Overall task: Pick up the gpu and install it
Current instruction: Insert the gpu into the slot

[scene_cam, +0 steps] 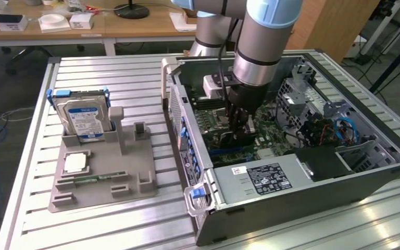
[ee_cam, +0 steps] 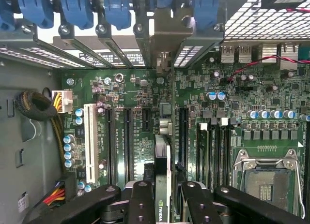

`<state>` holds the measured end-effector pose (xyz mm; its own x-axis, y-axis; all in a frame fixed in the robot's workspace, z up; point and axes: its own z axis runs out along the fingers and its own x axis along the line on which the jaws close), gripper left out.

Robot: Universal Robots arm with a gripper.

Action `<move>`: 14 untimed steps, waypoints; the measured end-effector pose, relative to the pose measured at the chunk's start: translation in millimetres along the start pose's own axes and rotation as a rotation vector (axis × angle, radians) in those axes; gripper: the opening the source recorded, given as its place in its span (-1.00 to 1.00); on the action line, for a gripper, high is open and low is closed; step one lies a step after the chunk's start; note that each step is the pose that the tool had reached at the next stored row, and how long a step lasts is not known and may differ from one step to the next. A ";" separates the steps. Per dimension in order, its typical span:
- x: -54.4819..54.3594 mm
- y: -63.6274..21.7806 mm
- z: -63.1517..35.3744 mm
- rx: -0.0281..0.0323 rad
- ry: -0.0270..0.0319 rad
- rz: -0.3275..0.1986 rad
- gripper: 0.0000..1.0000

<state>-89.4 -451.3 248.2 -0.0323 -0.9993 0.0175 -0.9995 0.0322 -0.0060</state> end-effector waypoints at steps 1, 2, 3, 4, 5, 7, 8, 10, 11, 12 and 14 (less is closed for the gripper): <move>-0.4 0.1 0.3 0.0000 0.0000 0.000 -0.47; -0.9 0.3 0.6 -0.0001 0.0002 0.000 -0.47; -1.1 0.2 0.8 -0.0001 0.0000 0.000 -0.47; -1.2 0.3 1.0 -0.0001 -0.0001 0.000 -0.47; -1.2 0.3 1.0 0.0000 -0.0001 0.000 -0.47; -1.3 0.3 1.5 0.0001 -0.0002 0.000 -0.47; -1.3 0.4 2.3 0.0000 -0.0011 0.000 -0.47; -1.2 0.5 3.7 -0.0006 -0.0006 0.000 -0.47; -1.2 0.5 4.4 -0.0008 -0.0003 0.000 -0.47; -1.2 0.5 4.7 -0.0007 -0.0006 0.000 -0.47; -1.4 0.5 5.3 -0.0002 -0.0018 0.000 -0.47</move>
<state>-89.8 -450.0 242.9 -0.0324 -0.9994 0.0156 -0.9995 0.0323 -0.0059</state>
